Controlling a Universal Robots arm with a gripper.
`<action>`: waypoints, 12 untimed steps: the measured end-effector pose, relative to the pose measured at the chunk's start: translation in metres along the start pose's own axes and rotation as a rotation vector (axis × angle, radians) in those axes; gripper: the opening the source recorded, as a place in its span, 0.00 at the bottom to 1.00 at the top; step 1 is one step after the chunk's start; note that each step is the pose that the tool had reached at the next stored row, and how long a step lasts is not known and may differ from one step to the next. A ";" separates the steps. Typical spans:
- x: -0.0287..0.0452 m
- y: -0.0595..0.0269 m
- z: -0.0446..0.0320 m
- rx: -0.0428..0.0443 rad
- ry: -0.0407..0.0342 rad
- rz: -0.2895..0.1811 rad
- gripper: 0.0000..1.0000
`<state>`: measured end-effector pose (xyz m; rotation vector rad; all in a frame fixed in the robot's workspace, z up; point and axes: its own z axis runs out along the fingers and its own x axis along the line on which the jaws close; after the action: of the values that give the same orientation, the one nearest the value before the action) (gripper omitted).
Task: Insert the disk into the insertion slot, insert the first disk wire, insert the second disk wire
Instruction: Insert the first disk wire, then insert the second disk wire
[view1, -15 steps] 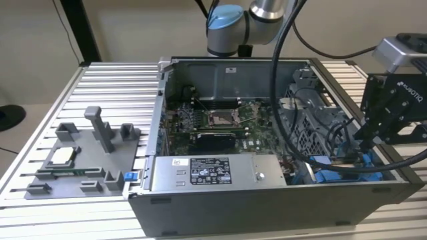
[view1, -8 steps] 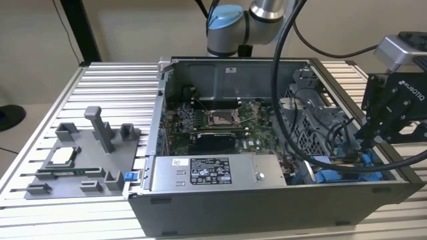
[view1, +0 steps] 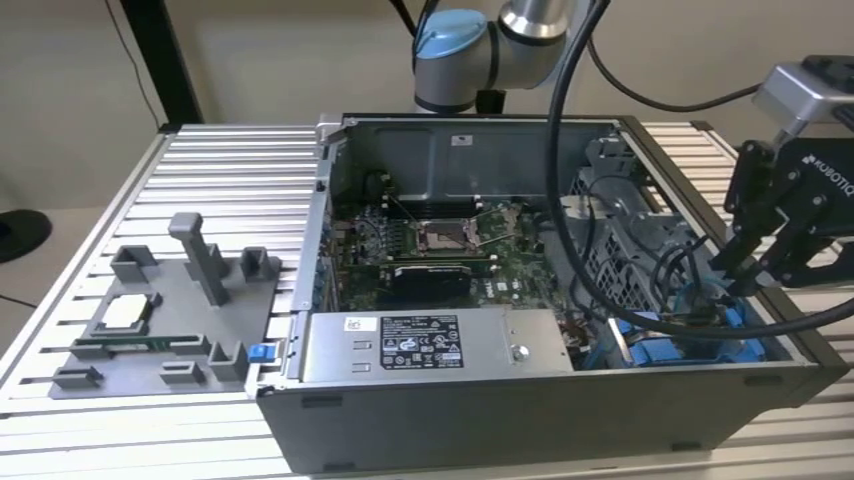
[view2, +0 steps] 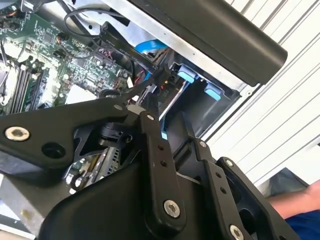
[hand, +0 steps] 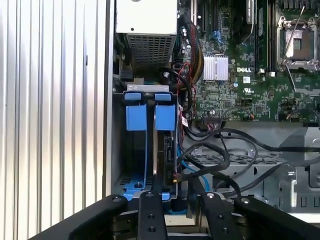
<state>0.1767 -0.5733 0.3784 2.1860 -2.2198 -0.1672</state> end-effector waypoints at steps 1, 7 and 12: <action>0.0000 -0.0008 -0.0003 0.0021 0.0003 -0.001 1.00; -0.0001 -0.0063 -0.0007 0.0369 -0.0029 -0.010 1.00; -0.0001 -0.0078 -0.0008 0.0692 -0.0194 -0.014 1.00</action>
<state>0.1845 -0.5734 0.3785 2.2449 -2.2536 -0.1141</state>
